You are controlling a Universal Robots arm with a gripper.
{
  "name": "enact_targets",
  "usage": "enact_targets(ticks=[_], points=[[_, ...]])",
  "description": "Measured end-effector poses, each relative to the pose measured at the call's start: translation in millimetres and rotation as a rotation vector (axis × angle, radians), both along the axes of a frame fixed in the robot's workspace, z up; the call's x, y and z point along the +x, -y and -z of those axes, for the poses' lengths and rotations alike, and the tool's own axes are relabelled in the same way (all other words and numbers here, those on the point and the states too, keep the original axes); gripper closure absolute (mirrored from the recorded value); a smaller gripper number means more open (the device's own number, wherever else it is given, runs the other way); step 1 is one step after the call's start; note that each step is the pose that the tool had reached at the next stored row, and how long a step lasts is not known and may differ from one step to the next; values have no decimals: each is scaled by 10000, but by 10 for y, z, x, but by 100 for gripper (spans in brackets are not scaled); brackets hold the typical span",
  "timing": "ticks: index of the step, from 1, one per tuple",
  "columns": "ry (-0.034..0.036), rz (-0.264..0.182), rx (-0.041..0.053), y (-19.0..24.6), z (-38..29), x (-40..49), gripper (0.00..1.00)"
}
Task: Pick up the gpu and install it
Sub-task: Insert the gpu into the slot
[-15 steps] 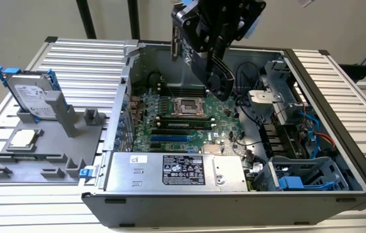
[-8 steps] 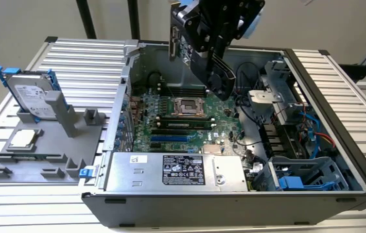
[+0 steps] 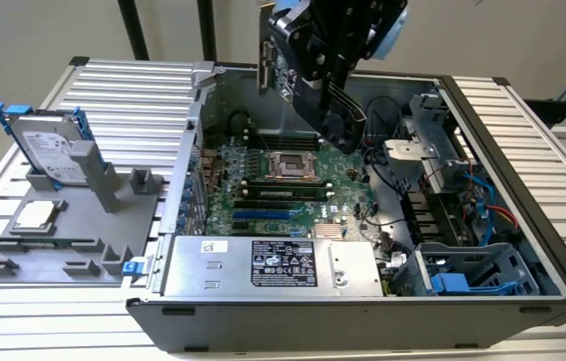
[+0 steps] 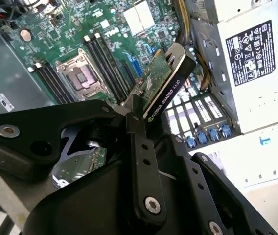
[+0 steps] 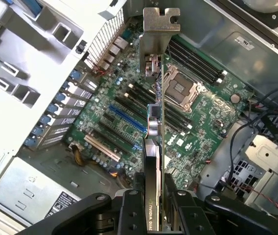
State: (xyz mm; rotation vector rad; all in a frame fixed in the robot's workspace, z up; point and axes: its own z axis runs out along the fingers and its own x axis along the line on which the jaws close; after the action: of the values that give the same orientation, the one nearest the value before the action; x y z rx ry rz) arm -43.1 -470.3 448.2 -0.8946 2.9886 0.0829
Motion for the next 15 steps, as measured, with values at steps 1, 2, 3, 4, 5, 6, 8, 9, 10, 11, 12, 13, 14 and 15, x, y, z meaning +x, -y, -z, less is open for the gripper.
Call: enact_targets(ticks=[1,2,3,4,5,6,8,9,10,11,12,13,14,15], points=[[0,-64,-1,0,-1,0,100],[0,-125,-2,0,-2,0,100],[0,-186,-3,0,-3,0,100],[0,-247,-6,0,-5,0,100],[1,-306,-7,0,-6,0,100],[0,-369,-9,0,-7,0,100],[0,-483,-11,0,-9,0,100],[0,-544,-13,0,-10,0,100],[1,-608,-14,0,-11,0,100],[0,-671,-17,0,-12,0,100],[0,-735,-17,0,-12,0,100],[0,-803,-19,0,-14,0,100],[0,-870,-20,0,-15,0,100],[0,-936,-22,0,-15,0,100]])
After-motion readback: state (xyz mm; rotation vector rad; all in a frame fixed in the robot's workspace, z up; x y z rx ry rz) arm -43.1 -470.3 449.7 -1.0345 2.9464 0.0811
